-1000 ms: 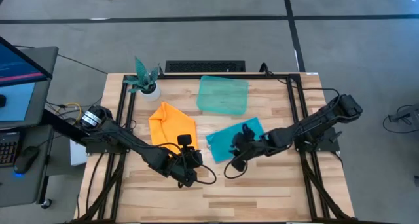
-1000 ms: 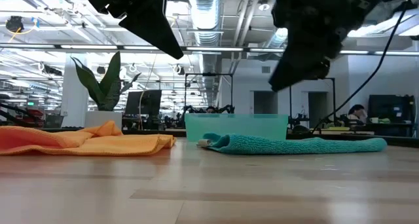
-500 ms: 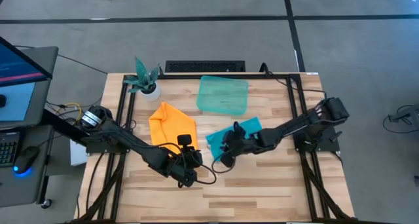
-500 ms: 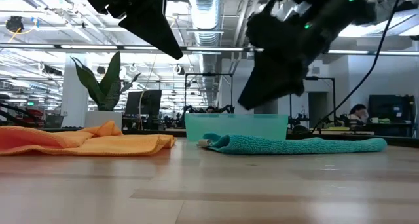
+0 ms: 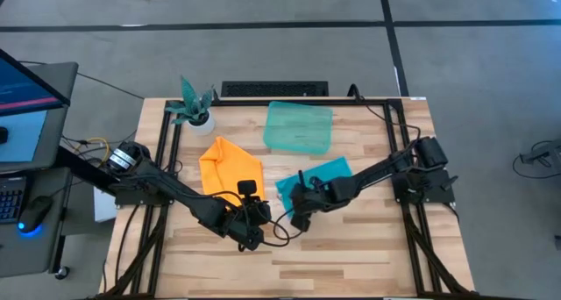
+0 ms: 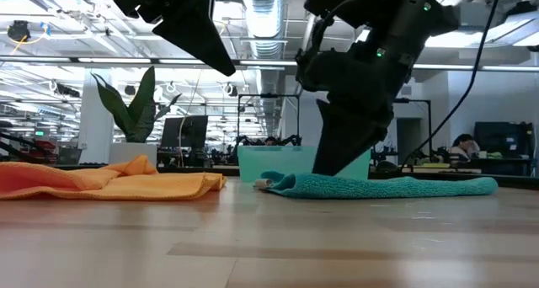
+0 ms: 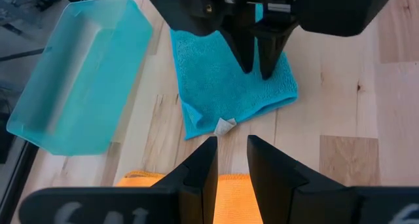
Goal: Roll microfiber towels into tight, uniform cylinder then place into a basket
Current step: Fold the blue microfiber towel
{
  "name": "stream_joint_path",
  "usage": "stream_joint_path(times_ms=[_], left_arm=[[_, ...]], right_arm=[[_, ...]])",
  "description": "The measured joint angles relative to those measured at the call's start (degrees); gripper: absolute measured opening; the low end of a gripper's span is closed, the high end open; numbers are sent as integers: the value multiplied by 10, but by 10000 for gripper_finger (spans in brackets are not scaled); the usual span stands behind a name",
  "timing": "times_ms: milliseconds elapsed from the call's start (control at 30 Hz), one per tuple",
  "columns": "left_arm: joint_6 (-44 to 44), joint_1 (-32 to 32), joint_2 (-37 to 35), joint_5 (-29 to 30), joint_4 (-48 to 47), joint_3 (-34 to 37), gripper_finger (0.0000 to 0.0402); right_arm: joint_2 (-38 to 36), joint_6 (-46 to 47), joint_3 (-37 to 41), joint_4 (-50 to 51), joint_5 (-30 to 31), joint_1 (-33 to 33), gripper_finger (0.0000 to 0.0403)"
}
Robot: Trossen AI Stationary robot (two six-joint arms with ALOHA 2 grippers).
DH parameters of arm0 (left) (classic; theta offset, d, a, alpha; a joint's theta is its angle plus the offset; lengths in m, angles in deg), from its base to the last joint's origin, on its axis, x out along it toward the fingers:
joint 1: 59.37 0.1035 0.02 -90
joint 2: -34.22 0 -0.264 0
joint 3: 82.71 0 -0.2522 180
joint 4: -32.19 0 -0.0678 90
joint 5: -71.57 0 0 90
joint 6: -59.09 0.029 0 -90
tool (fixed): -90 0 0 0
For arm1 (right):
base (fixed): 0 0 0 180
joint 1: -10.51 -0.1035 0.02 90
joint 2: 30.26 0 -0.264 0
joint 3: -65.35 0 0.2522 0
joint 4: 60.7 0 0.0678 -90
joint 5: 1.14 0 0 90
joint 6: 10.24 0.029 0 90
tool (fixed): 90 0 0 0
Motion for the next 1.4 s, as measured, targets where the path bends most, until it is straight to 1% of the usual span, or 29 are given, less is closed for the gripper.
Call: stream_joint_path(times_ms=[200,367,500,633,800,900,1033,1133,1300,1400], left_arm=[[0,0,0,0,-1,0,75],[-1,0,0,0,-1,0,75],[-3,0,0,0,-1,0,75],[-3,0,0,0,-1,0,75],[-3,0,0,-1,-1,0,75],[-3,0,0,-1,-1,0,75],[-3,0,0,-1,-1,0,75],[-3,0,0,-1,-1,0,75],[-3,0,0,-1,-1,0,75],[-3,0,0,-1,-1,0,75]], right_arm=[[0,0,-2,44,-48,-13,132],[0,0,-4,102,-77,-29,132],[-3,0,-5,150,-98,-50,132],[-3,2,-5,177,-127,-77,132],[-8,43,-6,207,-179,-118,132],[-7,75,-16,269,-190,-145,132],[-5,124,-25,338,-189,-180,132],[-7,126,-34,370,-174,-205,132],[-15,126,-66,413,-107,-232,132],[-27,127,-79,422,-63,-240,132]])
